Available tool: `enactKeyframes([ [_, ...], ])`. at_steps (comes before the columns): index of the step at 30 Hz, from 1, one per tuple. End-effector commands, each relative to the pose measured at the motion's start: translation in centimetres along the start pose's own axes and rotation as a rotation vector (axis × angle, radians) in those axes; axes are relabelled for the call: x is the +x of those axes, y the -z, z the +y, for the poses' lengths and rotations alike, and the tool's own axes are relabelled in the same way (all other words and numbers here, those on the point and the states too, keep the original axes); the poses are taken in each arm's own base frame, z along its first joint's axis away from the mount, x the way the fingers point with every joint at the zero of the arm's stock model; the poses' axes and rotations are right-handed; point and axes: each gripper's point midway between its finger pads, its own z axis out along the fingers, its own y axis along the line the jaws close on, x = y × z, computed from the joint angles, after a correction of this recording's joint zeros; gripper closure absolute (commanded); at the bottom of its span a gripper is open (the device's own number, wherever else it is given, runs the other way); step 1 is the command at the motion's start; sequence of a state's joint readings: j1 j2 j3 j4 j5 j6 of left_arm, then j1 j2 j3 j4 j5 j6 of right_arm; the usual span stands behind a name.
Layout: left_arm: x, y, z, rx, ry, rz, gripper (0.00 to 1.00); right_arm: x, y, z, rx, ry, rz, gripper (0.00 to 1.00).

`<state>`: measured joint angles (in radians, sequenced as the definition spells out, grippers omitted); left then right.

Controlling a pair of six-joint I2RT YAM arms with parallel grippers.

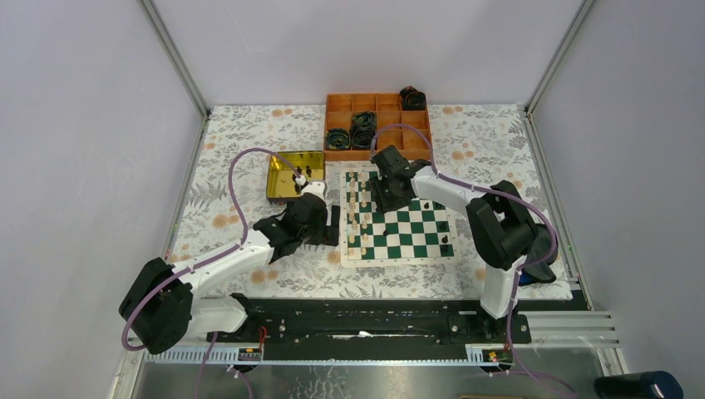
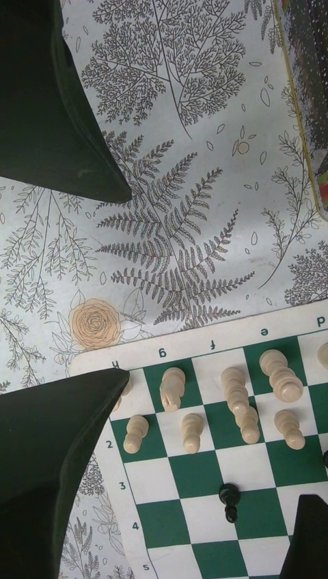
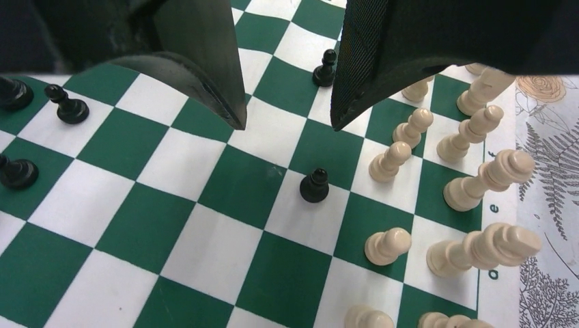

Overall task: Set up the chess pieces on the board
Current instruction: Pick up the chess piece from the chessboard.

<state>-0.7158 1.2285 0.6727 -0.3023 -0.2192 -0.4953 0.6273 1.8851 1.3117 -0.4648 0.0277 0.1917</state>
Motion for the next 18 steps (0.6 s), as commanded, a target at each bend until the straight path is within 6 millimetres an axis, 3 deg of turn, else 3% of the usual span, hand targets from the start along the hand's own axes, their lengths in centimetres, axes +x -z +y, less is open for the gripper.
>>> enactKeyframes([
  [1,-1.9,0.8,-1.1,0.031,-0.009,-0.056,0.01,-2.0,-0.1,1.4,-0.039,0.03,-0.04,0.44],
  [18,-1.8,0.6,-1.0,0.026,-0.013,-0.051,0.01,-3.4,-1.7,1.8,-0.039,0.049,-0.034,0.48],
])
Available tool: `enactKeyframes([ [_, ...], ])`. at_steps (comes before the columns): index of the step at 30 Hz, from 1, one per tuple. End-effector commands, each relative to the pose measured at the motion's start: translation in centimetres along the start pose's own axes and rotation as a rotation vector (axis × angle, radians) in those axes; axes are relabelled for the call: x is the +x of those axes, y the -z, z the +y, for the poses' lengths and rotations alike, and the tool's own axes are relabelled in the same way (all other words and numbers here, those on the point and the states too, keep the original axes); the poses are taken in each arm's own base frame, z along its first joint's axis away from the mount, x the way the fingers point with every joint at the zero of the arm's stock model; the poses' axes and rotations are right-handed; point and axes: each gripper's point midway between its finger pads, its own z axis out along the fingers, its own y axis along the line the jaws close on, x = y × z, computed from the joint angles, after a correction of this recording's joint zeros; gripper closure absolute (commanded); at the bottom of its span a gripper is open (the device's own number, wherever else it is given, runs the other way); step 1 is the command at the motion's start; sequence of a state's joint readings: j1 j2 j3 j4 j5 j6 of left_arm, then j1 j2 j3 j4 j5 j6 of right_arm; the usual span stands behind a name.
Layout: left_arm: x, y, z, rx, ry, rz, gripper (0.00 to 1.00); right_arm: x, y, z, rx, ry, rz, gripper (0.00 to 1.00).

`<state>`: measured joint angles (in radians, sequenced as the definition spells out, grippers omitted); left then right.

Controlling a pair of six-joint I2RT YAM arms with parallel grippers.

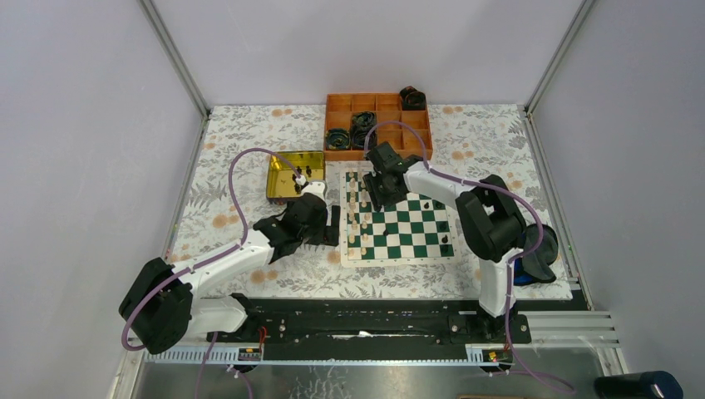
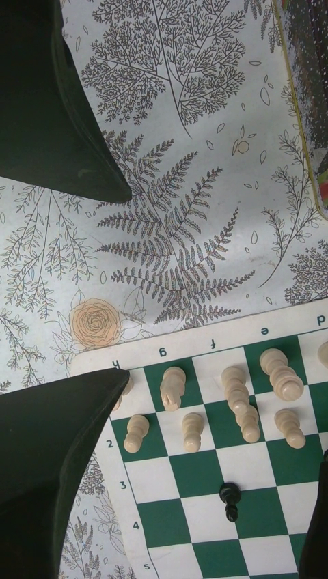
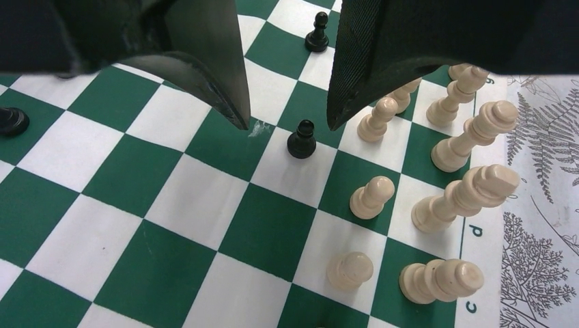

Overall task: Set up the chess pieces on the board
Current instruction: Pick up the chess piece from the chessboard.

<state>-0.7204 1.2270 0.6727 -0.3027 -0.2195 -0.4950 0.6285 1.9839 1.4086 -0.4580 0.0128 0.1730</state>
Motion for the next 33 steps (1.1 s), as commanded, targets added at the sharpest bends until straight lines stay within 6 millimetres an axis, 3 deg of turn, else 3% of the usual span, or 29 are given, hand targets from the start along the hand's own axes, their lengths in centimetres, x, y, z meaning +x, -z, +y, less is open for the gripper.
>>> enactKeyframes([
  [1,-1.83,0.56,-0.89,0.021,-0.009,-0.05,0.01,-1.66,0.19,1.02,-0.024,0.031,-0.033,0.5],
  [13,-1.74,0.46,-0.84,0.017,-0.013,-0.046,0.01,-1.33,-0.46,1.41,-0.044,0.035,-0.014,0.59],
  [28,-1.65,0.42,-0.86,0.016,-0.013,-0.044,0.01,-0.96,-0.23,1.34,-0.046,0.041,-0.014,0.84],
  [33,-1.64,0.46,-0.81,0.015,-0.013,-0.044,0.01,-0.91,0.4,1.23,-0.04,0.04,-0.025,0.88],
])
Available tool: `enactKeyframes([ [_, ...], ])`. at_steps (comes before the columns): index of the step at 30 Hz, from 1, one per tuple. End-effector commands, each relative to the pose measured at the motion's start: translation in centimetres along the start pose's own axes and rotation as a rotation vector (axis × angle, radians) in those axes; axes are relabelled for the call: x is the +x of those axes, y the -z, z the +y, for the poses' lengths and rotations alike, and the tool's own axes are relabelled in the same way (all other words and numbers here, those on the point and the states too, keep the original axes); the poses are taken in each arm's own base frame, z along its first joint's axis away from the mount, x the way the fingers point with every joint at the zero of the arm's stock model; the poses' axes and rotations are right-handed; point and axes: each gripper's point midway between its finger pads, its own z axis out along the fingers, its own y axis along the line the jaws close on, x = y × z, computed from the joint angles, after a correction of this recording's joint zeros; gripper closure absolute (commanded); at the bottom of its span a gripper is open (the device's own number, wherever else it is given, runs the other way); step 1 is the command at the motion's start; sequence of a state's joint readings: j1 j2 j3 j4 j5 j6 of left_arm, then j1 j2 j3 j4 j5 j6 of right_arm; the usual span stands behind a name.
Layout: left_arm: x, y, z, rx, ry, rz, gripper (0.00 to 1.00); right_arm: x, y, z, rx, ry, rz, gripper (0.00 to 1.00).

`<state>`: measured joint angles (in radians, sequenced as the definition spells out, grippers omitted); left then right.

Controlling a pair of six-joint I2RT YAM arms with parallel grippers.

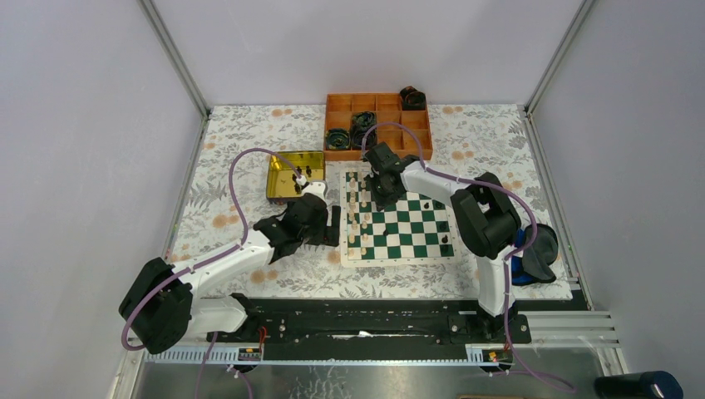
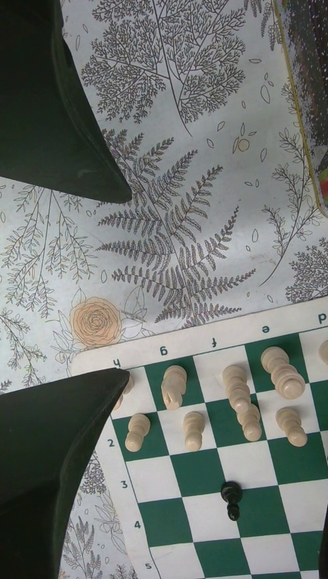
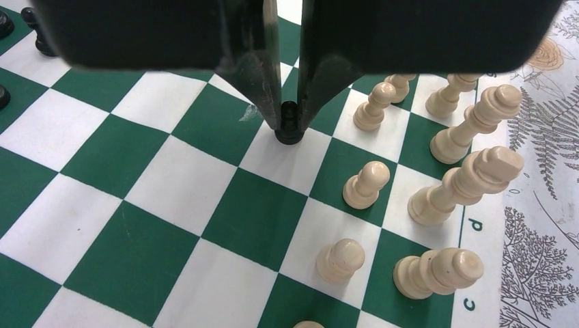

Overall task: Set up the chess pieces on the board
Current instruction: Pick up the chess piece from the chessboard.

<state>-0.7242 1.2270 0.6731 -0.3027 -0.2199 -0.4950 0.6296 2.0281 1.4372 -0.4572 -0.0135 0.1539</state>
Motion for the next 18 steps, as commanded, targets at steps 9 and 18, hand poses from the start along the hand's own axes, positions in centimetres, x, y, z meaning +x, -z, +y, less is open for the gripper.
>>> enactKeyframes([
  [9,-1.7,0.5,-0.8,0.016,-0.011,-0.047,0.01,-1.5,4.9,0.3,0.013,0.007,-0.097,0.89],
  [18,-1.8,0.7,-1.0,0.022,-0.012,-0.05,0.01,1.1,8.7,-2.0,0.123,-0.051,-0.09,0.89],
])
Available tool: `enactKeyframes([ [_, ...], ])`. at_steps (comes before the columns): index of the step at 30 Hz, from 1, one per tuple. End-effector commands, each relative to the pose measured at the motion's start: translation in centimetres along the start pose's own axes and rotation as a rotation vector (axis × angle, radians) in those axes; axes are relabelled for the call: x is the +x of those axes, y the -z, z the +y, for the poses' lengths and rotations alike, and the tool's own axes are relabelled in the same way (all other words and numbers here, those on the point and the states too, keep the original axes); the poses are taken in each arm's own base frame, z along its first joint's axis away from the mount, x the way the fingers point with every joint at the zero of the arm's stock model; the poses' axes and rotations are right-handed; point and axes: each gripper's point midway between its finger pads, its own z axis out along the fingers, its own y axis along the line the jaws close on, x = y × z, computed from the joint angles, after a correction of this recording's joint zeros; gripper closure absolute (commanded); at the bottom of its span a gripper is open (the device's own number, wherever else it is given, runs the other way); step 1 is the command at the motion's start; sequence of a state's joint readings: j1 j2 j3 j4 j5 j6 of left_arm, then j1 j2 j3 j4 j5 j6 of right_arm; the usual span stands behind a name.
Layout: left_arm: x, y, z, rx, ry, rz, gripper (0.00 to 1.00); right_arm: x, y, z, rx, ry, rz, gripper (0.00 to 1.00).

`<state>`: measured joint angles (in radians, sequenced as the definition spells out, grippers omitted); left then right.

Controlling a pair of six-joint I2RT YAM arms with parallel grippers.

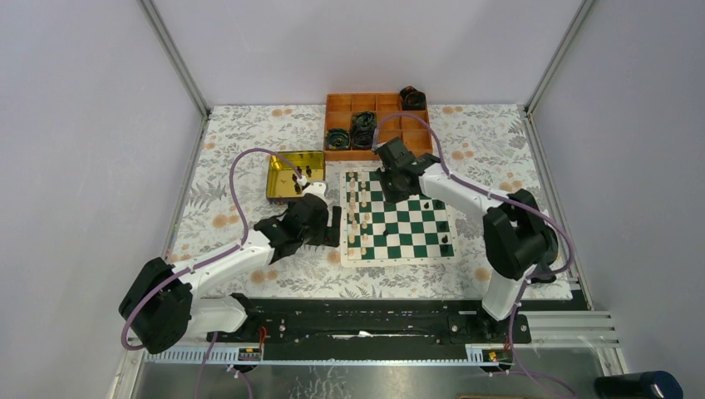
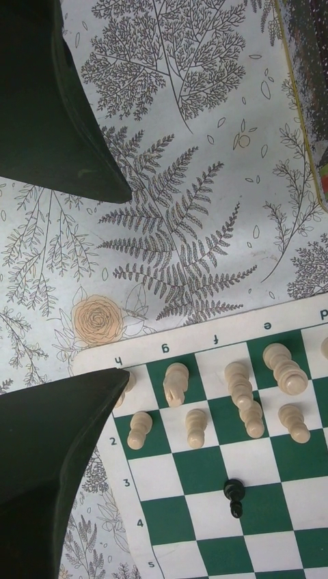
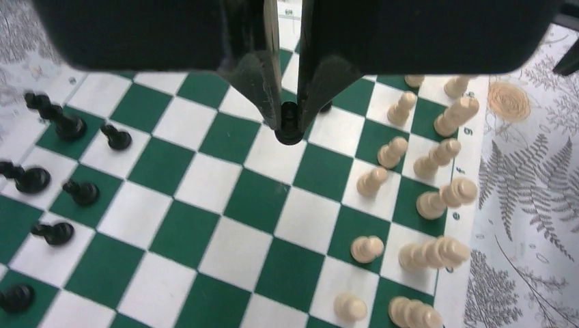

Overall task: Set up the chess pieces on the board
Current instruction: Pick up the chess piece from the chessboard, then place the chess piece on the chessboard.

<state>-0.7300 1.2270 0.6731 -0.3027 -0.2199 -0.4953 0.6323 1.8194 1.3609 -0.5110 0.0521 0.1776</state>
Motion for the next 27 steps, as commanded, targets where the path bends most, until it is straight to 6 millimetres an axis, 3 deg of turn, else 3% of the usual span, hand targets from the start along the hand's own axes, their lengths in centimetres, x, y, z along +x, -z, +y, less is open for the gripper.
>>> enactKeyframes([
  [1,-1.9,0.6,-0.9,0.021,-0.008,-0.051,0.01,1.7,3.1,-1.7,0.093,-0.029,0.001,0.89],
  [12,-1.7,0.8,-1.3,0.032,-0.019,-0.051,0.01,6.6,3.7,-5.8,0.186,-0.119,0.056,0.89],
  [20,-1.6,1.0,-1.3,0.026,-0.028,-0.054,0.01,7.6,2.9,-8.1,0.211,-0.163,0.082,0.88],
  [27,-1.5,1.0,-1.3,0.02,-0.033,-0.054,0.01,7.3,1.9,-9.1,0.217,-0.172,0.094,0.88],
])
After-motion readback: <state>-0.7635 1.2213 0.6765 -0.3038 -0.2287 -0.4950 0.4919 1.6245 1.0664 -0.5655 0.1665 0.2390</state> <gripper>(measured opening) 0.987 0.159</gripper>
